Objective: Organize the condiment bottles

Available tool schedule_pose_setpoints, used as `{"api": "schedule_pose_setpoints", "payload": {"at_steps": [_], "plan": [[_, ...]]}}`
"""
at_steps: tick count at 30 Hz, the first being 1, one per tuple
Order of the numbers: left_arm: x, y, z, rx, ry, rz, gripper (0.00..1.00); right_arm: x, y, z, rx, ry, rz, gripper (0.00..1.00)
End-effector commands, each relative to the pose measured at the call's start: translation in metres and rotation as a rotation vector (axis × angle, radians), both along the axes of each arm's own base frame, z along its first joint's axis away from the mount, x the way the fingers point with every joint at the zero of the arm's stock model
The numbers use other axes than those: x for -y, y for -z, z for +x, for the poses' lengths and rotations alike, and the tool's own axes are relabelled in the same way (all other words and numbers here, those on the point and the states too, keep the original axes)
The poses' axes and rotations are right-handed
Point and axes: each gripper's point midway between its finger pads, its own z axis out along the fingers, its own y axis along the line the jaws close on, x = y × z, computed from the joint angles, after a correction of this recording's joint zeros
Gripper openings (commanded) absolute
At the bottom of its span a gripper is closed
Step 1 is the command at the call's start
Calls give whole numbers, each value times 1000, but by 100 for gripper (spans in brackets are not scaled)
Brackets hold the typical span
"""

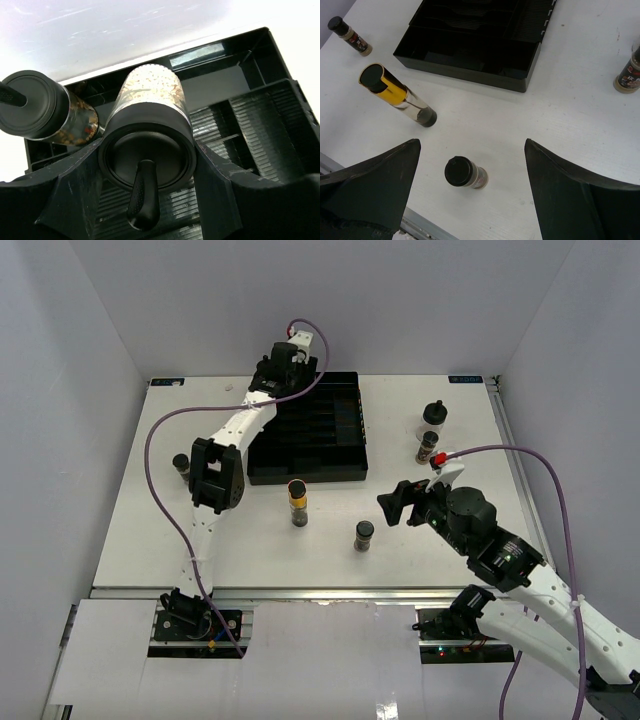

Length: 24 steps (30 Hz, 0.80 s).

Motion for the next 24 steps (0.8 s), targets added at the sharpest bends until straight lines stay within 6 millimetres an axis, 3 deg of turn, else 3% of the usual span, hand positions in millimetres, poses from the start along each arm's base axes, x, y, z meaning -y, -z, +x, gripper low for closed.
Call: {"api": "schedule_pose_setpoints", "payload": {"at_steps": [1, 5, 9, 13, 14, 16, 20, 24], "plan": [[0, -163, -28, 258, 0, -45, 0, 0, -4, 6, 37, 19, 11, 91], [-7, -203, -55, 288, -11, -46, 0, 3, 1, 5, 33, 23, -1, 91], [-16, -219, -75, 276, -21, -41, 0, 3, 4, 4, 29, 21, -5, 91], [-41, -233, -106, 219, -103, -26, 0, 2, 6, 0, 13, 3, -7, 91], [-50, -233, -117, 198, -128, -8, 0, 3, 6, -2, 10, 0, -5, 91], [-63, -213, -129, 132, -163, 31, 0, 3, 5, -5, 11, -8, 7, 91], [-98, -201, -159, 55, -266, 110, 0, 6, 3, -12, 7, -21, 23, 91], [-124, -176, -171, -19, -331, 86, 0, 10, -2, -17, 18, -23, 43, 91]]}}
